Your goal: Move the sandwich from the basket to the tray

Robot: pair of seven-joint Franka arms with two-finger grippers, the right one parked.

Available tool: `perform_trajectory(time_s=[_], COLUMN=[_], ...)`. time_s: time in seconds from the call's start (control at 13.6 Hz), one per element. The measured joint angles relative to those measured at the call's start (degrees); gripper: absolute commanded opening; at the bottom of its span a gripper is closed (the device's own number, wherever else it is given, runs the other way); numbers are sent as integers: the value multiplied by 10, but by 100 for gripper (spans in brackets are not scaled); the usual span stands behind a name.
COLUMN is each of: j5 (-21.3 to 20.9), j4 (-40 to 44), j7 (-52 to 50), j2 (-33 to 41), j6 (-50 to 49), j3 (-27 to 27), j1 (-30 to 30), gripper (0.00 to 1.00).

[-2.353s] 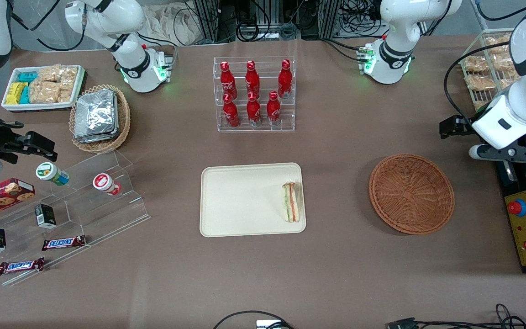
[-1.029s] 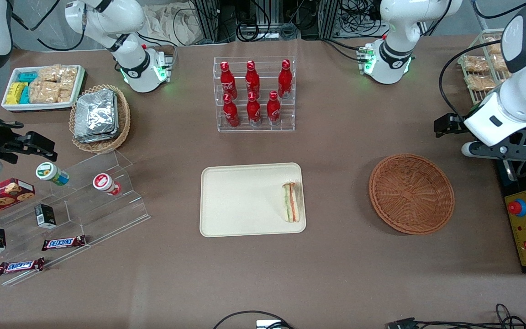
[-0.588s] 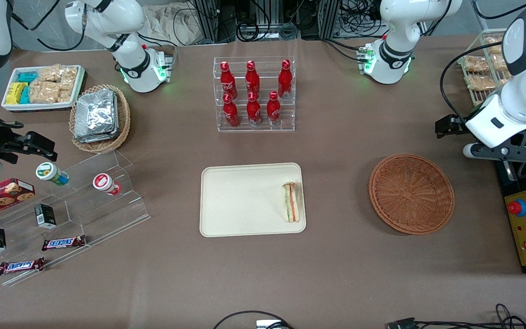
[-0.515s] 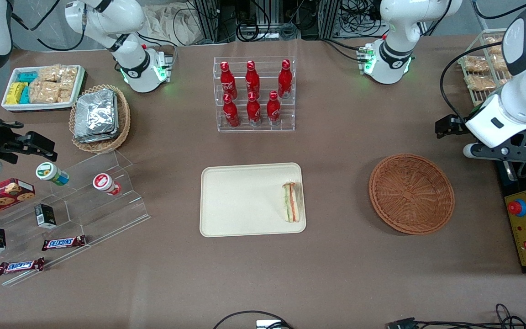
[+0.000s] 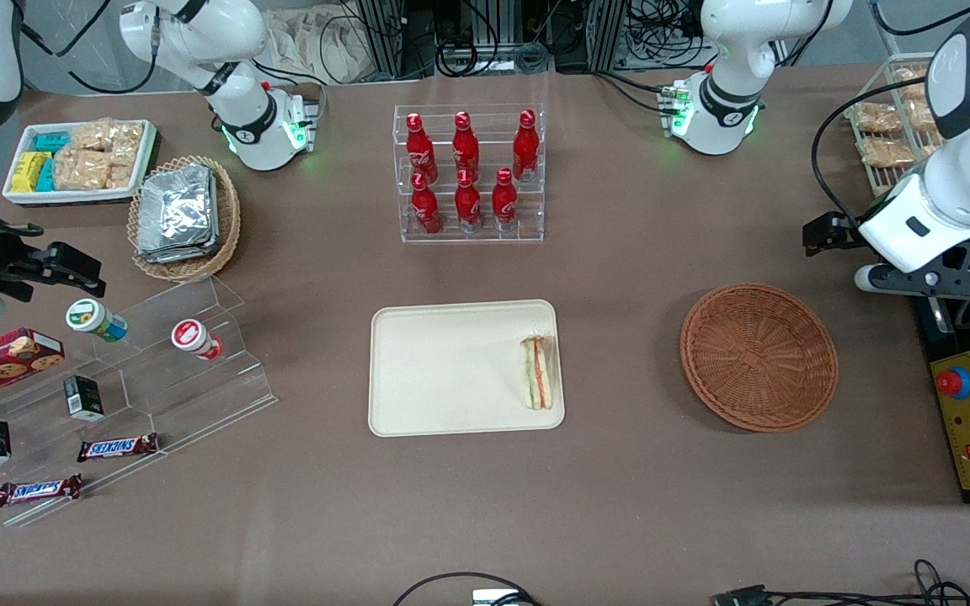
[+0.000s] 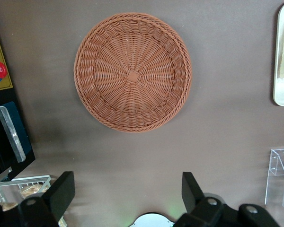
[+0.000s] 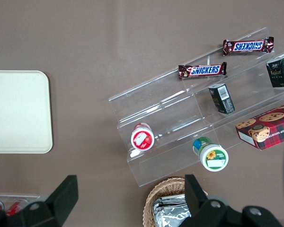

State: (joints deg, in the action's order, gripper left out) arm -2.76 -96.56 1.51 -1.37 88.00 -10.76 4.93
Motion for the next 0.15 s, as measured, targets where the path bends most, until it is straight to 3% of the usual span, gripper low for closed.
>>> perform_trajectory(time_s=[0.15], j5=[0], j4=[0], j7=[0], j2=[0], j6=[0], j3=[0], j1=[0], gripper=[100])
